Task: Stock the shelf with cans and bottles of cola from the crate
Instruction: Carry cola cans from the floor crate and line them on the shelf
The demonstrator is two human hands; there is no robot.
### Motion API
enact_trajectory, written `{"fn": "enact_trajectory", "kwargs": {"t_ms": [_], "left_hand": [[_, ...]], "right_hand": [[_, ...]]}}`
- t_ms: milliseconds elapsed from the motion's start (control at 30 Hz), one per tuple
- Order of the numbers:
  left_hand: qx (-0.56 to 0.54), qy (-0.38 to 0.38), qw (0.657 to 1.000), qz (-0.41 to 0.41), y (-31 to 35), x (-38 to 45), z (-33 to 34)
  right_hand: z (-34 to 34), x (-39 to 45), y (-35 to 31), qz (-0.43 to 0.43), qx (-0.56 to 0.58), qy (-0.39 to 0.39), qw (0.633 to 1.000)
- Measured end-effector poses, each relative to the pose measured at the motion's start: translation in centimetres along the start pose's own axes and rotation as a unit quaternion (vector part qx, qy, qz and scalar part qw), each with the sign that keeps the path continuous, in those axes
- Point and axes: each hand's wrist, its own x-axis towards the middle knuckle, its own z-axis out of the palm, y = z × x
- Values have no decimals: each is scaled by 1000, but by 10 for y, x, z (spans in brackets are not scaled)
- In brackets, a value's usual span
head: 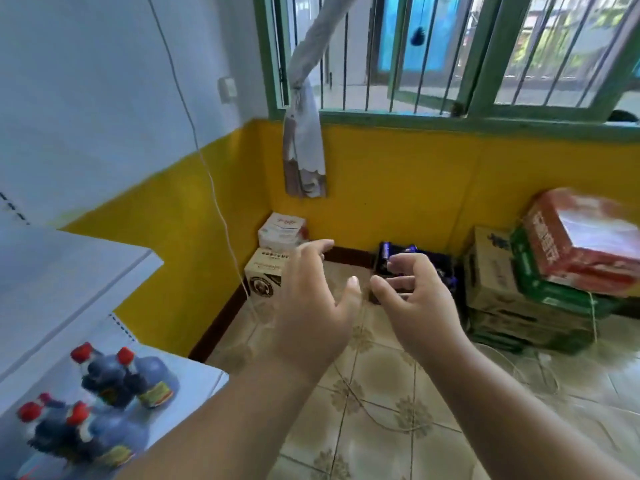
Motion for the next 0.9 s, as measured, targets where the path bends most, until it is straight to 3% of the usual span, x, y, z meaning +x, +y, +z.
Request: {"fn": "enact_trajectory", "kwargs": {"t_ms": [200,500,767,900], "left_hand": [[-40,-60,997,-20,-46,63,53],[-79,-163,983,9,-92,203,138],[-135,-267,954,-20,-108,261,253],[-153,-281,947,-28,-116,300,321]], "right_hand": [[16,68,24,31,-25,15,999],[17,187,43,80,-67,109,989],[-18,265,112,161,-85,139,973],[-36,335,157,166,-80,119,976]]}}
